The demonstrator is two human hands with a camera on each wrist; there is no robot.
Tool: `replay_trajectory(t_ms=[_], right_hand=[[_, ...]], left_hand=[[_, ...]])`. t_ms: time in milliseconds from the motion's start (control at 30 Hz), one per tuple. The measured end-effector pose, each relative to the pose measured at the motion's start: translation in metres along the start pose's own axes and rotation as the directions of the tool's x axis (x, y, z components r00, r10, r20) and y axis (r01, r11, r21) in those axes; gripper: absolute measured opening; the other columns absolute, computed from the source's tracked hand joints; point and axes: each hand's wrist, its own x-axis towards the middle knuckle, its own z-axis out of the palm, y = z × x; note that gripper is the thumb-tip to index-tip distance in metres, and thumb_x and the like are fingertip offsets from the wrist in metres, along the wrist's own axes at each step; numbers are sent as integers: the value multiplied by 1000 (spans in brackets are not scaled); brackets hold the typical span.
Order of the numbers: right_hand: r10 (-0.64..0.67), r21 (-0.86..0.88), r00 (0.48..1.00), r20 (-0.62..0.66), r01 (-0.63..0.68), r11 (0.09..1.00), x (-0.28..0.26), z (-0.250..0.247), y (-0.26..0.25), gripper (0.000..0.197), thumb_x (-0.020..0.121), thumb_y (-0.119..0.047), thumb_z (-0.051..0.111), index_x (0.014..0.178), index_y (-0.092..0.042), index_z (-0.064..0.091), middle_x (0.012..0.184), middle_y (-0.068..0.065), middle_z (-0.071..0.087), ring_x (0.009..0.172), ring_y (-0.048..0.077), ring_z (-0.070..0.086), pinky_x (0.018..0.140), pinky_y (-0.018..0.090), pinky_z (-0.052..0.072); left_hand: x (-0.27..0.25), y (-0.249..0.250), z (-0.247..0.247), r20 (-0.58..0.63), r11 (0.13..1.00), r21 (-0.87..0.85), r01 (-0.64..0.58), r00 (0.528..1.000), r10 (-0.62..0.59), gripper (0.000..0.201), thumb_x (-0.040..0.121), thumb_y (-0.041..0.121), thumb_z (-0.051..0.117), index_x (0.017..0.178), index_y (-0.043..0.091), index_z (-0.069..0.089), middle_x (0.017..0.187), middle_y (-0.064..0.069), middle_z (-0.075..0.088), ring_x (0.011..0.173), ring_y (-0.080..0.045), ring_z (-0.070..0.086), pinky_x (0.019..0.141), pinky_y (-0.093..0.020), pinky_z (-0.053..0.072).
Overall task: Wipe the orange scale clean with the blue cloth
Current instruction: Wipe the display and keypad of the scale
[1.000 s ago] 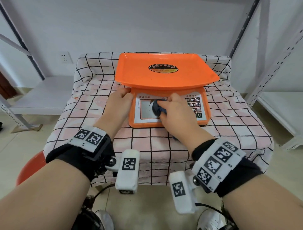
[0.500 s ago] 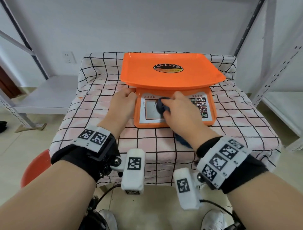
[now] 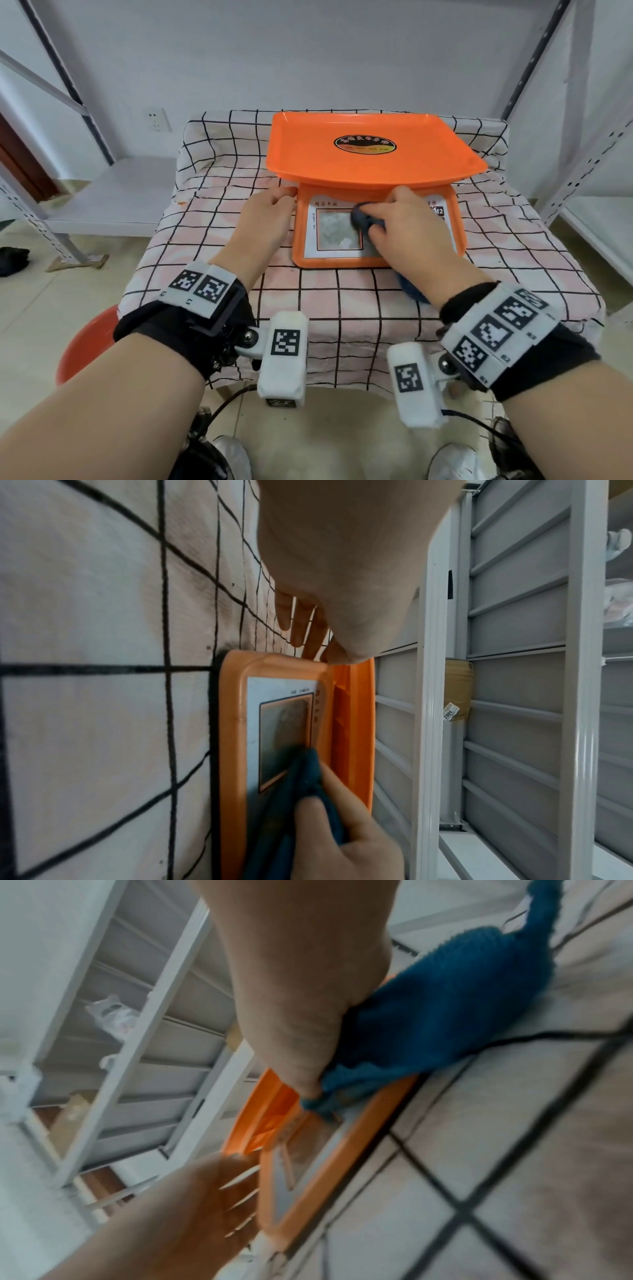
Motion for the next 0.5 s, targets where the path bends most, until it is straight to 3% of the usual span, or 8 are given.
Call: replay_trajectory(t_ms=[100, 200, 267, 333, 433, 500], right_hand=[[22, -89, 997, -71, -28, 996, -3, 11, -15, 30, 90, -11, 47, 119, -12, 56, 107, 10, 44, 99, 30, 47, 68, 34, 38], [-170, -131, 985, 2, 169, 977, -5, 24, -40, 36, 91, -10, 45, 127, -11, 49, 112, 10, 42, 102, 30, 45, 69, 35, 34], [-236, -120, 971, 47, 240, 963, 1, 17, -37, 38, 93, -15, 44, 130, -20, 50, 110, 8, 43, 102, 30, 45, 69, 34, 30], [-165, -99, 986, 33, 167, 981, 7, 8, -24, 37, 93, -18, 44, 128, -27, 53, 109, 7, 45, 99, 30, 47, 70, 34, 34], [-34, -153, 998, -55, 26, 988, 5, 11, -31, 36, 93, -15, 44, 129, -18, 50, 112, 10, 45, 99, 31, 48, 70, 35, 36], [-65, -181, 998, -21, 61, 982, 3, 20, -49, 37, 92, -10, 43, 129, -11, 45, 116, 13, 41, 103, 32, 47, 70, 35, 31]], left_hand=[[0, 0, 0, -15, 1000, -9, 8, 1000, -8, 34, 93, 5, 38, 82, 27, 63, 75, 10, 58, 60, 4, 53, 39, 1, 36], [0, 0, 1, -42, 1000, 13, 19, 999, -18, 34, 90, 7, 40, 71, 28, 59, 78, 5, 58, 68, -4, 50, 52, -8, 47], [3, -2, -1, -47, 999, 27, 28, 999, -26, 28, 90, 10, 41, 78, 26, 60, 85, 3, 60, 76, -10, 52, 68, -22, 45], [4, -3, -5, -39, 999, 25, 36, 999, -35, 28, 90, 12, 41, 89, 30, 63, 91, 7, 64, 84, -9, 56, 73, -22, 43], [7, -4, -10, -46, 998, 41, 39, 998, -37, 28, 90, 14, 42, 99, 25, 66, 100, 4, 68, 99, -10, 59, 78, -24, 42], [8, -4, -11, -47, 998, 42, 38, 998, -36, 28, 89, 13, 42, 98, 23, 67, 101, 1, 69, 99, -10, 59, 78, -23, 43]])
